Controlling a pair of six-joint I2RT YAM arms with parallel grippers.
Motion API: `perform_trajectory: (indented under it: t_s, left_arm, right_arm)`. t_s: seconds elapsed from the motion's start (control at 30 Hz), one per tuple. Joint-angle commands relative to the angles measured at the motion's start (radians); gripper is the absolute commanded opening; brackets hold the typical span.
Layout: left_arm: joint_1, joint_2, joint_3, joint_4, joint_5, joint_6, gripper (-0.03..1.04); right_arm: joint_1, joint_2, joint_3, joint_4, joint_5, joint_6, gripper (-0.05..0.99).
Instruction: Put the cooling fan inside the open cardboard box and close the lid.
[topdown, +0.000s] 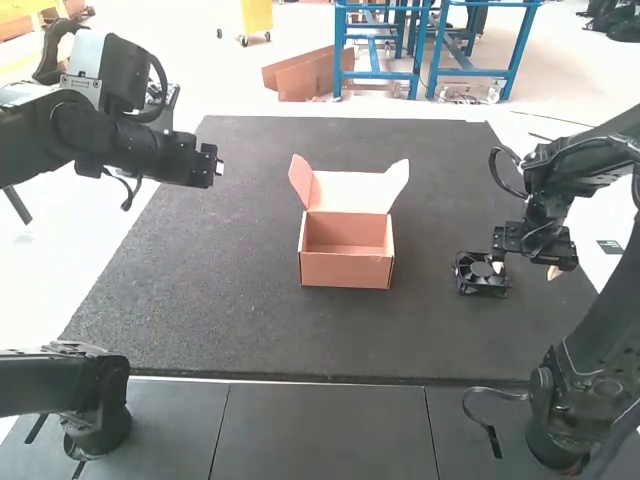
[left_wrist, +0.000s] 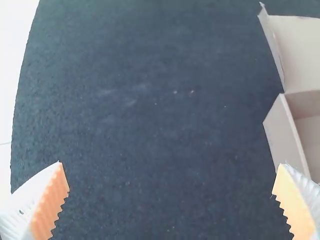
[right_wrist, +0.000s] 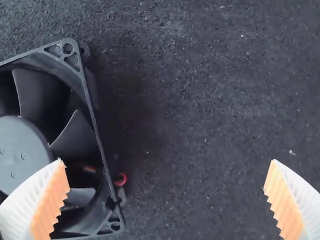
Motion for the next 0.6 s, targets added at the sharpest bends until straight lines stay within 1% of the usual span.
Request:
perform_trajectory:
  t_s: [0.0,0.2,0.47,0.5,0.57]
  left_arm:
    - [0.010,0.002,0.013,0.002,-0.008,-0.004,0.97]
    - [0.010,0.002,0.013,0.002,-0.007,-0.004,0.97]
    - [0.010,0.002,0.016,0.002,-0.007,-0.004,0.97]
    - [0.010,0.002,0.017,0.000,-0.007,-0.004,0.97]
    - [0.010,0.002,0.022,-0.003,-0.008,-0.004,0.97]
  right_arm:
    - [-0.014,0.009,-0.004,0.006,0.036,-0.009,0.90]
    - [-0.014,0.026,-0.011,0.015,0.068,-0.035,0.90]
    - [-0.014,0.070,-0.022,0.016,0.063,-0.045,0.90]
    - [-0.014,0.078,-0.024,0.016,0.060,-0.048,0.89]
    - [-0.014,0.092,-0.024,0.016,0.045,-0.045,0.80]
